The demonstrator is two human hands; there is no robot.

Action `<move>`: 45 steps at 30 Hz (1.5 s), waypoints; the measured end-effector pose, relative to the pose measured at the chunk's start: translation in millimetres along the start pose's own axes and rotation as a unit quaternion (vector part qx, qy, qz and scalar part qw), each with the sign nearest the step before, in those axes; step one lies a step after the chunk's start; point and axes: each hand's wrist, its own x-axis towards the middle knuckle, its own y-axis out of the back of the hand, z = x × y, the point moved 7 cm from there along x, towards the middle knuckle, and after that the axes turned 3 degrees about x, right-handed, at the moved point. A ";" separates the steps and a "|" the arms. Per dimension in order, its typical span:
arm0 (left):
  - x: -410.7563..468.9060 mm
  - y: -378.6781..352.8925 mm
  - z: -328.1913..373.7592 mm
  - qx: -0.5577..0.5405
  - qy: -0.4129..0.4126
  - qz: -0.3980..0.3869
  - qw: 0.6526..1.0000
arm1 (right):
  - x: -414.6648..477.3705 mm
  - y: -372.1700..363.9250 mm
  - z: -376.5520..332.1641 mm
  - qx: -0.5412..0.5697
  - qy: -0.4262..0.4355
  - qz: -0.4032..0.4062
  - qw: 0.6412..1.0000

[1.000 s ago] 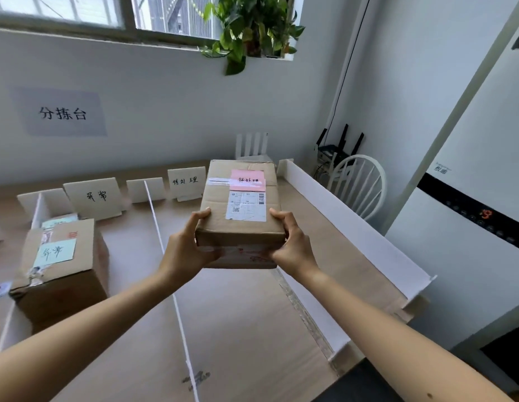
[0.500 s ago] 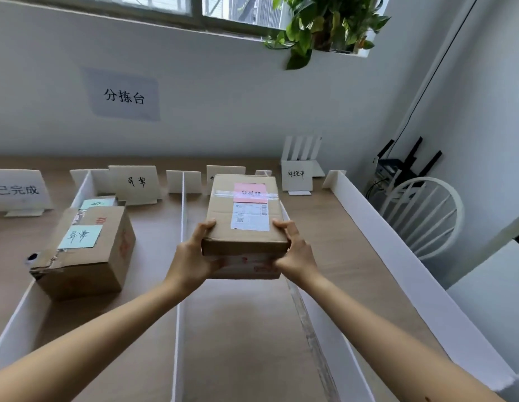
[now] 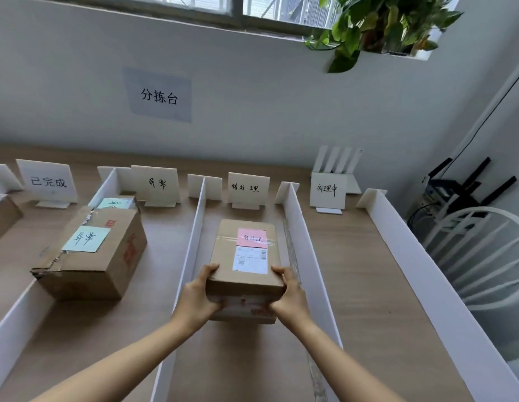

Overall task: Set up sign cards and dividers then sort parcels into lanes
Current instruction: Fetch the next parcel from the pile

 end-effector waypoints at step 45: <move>134.4 -44.6 -96.2 0.018 0.118 0.017 0.993 | 157.3 -68.5 47.8 0.074 -0.029 0.020 0.997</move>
